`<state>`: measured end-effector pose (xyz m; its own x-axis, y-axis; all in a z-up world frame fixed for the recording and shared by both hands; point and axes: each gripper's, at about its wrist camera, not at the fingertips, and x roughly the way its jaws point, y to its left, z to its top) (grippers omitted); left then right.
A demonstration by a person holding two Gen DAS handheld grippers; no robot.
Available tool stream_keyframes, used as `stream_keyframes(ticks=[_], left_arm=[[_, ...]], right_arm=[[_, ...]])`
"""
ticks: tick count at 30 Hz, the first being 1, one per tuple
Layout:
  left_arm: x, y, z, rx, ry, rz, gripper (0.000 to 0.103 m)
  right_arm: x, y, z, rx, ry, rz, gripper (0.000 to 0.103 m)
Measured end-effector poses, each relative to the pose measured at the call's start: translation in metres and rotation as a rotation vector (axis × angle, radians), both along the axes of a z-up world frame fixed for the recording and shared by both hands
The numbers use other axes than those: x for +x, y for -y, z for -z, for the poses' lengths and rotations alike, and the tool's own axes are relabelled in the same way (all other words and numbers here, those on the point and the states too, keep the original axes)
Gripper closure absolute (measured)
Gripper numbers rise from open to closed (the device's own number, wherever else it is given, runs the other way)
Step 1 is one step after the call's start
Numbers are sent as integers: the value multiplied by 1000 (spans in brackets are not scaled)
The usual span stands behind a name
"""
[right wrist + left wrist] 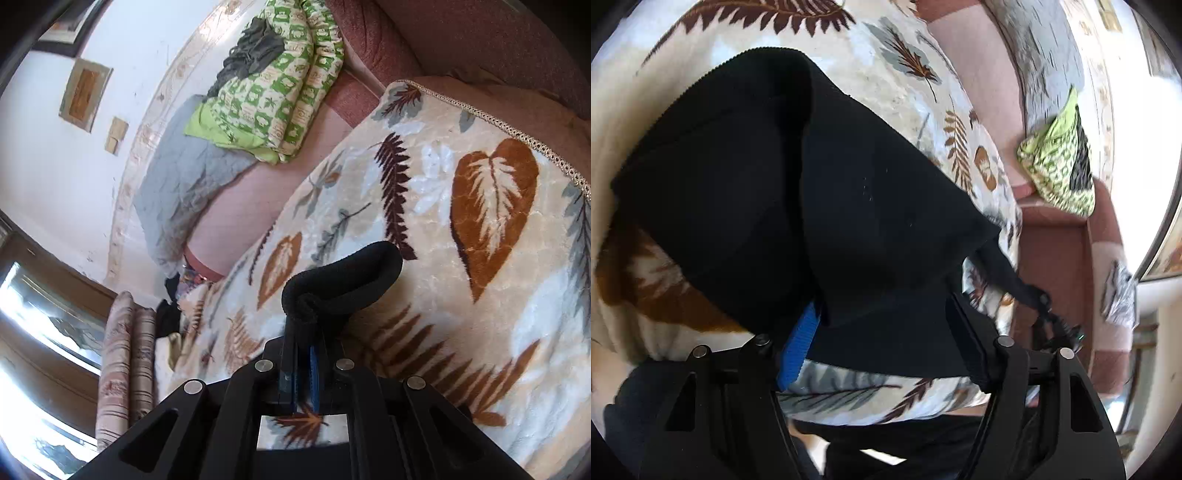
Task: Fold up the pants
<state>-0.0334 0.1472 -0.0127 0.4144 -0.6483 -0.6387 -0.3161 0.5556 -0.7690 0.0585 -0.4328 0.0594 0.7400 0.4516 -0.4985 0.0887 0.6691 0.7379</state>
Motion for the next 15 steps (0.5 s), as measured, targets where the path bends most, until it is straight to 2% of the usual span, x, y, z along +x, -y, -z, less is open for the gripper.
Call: stream_keyframes(ticks=[1,2,5,8,9,10,11,12,13,14,15], left_arm=[[1,-1,-1,0,-5,1,77],[3,0,-4,24,-16,21,98],[5,-1,-26,81,25,20,99],[32,-15,-60,101,103,-3,99],[48,-27,-72,99,140,-44,99],[70,-48,-87,79,223,-114,98],[86,-64,-93,69,291,-153,93],[101,-79,-91,65,314,-185,90],[114,-93,-82,66,271,-223,84],[121,-104,-65,56,181,-258,71],[123,-108,-50,26,128,-265,67]], right_arm=[[-1,1,2,1,-2,1,99],[-1,5,5,8,-10,12,99],[0,14,15,48,-36,31,99],[3,16,21,43,-66,30,99],[4,15,21,30,-73,28,99],[6,14,22,9,-83,25,99],[7,13,24,-1,-96,22,99],[8,13,26,-5,-107,21,99],[9,14,29,-10,-122,20,99],[9,14,31,-14,-130,19,99],[9,15,33,-17,-143,17,99]])
